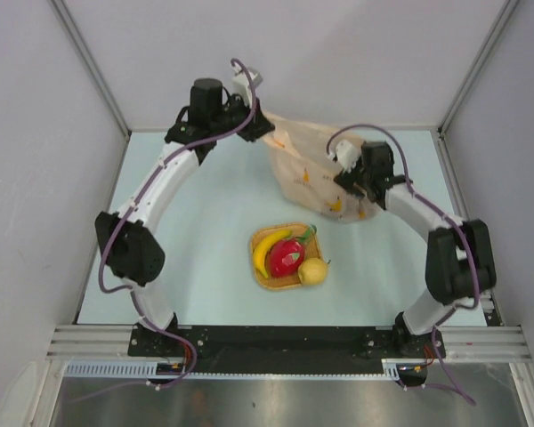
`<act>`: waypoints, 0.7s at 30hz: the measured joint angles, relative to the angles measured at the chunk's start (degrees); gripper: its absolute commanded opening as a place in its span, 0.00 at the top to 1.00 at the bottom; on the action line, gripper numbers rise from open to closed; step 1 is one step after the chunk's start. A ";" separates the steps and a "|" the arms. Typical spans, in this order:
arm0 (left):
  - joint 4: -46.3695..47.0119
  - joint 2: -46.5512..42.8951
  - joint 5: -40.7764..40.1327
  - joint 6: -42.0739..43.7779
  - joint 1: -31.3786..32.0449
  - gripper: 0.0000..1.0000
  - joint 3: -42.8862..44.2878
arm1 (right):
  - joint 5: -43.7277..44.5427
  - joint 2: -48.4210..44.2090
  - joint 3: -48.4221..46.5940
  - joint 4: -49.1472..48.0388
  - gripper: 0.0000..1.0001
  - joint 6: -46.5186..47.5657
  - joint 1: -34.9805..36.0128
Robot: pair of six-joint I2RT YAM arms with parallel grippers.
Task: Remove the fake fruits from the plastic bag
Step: Adjust the plastic bag at the center of the board.
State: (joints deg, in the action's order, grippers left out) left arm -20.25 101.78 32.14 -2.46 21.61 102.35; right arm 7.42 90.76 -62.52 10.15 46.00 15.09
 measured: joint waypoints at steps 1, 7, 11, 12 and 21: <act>0.07 1.99 -0.28 0.04 -0.55 1.00 3.58 | 0.96 3.08 -3.43 -2.58 0.00 0.39 -1.03; 1.25 9.68 -2.10 1.97 -2.36 1.00 21.20 | 5.40 15.69 -32.79 -4.68 0.00 1.11 -5.62; 3.65 6.45 -1.05 2.54 -2.43 1.00 22.60 | 6.67 12.83 -39.30 -4.17 0.00 -0.96 -6.12; 3.93 4.68 -0.24 2.58 -2.40 1.00 21.46 | 6.69 10.93 -37.79 -4.90 0.00 -1.33 -6.03; 6.34 -16.02 4.92 4.46 0.81 1.00 -17.51 | 2.99 -7.72 -2.71 -2.05 0.00 -6.49 -5.20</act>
State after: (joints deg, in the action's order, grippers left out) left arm -13.91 85.76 37.06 2.00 22.41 84.84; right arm 10.41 83.05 -65.23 8.10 39.51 9.89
